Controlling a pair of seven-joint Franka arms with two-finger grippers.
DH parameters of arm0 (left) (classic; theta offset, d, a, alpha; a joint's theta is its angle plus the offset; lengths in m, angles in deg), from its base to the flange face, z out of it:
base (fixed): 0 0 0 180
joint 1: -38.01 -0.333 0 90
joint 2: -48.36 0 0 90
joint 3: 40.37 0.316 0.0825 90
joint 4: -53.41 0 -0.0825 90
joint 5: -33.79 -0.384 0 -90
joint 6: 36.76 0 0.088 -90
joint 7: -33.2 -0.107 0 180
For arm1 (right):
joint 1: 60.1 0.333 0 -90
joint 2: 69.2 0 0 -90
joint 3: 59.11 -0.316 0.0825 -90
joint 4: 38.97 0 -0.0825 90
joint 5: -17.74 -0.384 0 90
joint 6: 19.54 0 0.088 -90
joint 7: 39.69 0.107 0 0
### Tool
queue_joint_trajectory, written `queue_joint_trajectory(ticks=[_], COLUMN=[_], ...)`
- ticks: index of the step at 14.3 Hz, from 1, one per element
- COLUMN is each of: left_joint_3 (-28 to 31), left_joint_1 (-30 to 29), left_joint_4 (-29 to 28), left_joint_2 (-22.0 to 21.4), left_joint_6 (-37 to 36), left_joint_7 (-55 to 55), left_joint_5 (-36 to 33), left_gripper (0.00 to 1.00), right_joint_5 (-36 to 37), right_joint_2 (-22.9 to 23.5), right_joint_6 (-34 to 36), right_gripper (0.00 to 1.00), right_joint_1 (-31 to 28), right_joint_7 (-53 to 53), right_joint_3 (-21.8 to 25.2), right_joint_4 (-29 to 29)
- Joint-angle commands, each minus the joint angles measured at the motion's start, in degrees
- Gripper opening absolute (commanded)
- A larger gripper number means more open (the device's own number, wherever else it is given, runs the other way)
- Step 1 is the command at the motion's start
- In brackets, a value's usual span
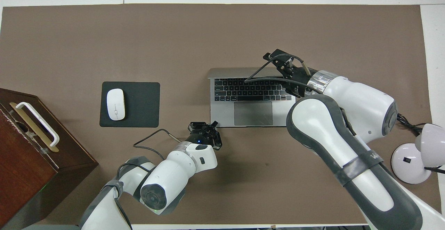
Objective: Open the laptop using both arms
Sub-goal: 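Lift the laptop lid upward and back with the right gripper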
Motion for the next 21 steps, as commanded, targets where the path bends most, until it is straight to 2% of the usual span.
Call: queue_joint_trajectory(ticks=[1,7,15,21], left_joint_3=[0.94,0.94,0.94,1.02], left_joint_1=[1.24,1.24,1.24,1.24], left_joint_4=[1.67,1.67,1.67,1.67], left_joint_2=[3.26,3.26,3.43,3.70], left_joint_6=[0.85,0.85,0.85,0.85], left_joint_7=[-0.66,-0.66,-0.75,-0.92], left_joint_5=[0.02,0.02,0.02,0.02], left_gripper=[0.00,0.00,0.00,0.00], right_joint_5=[-0.66,-0.14,0.65,0.65], right_joint_2=[3.22,5.06,10.33,10.78], right_joint_6=[-0.88,-0.97,-1.14,-0.79], right_gripper=[1.00,1.00,1.00,1.00], right_joint_1=[-1.27,-2.24,-3.65,-3.56], right_joint_7=[-2.19,-2.19,-2.72,-2.37], right_joint_3=[-0.38,-0.29,-0.38,-0.38], right_joint_4=[4.75,9.32,14.86,16.10])
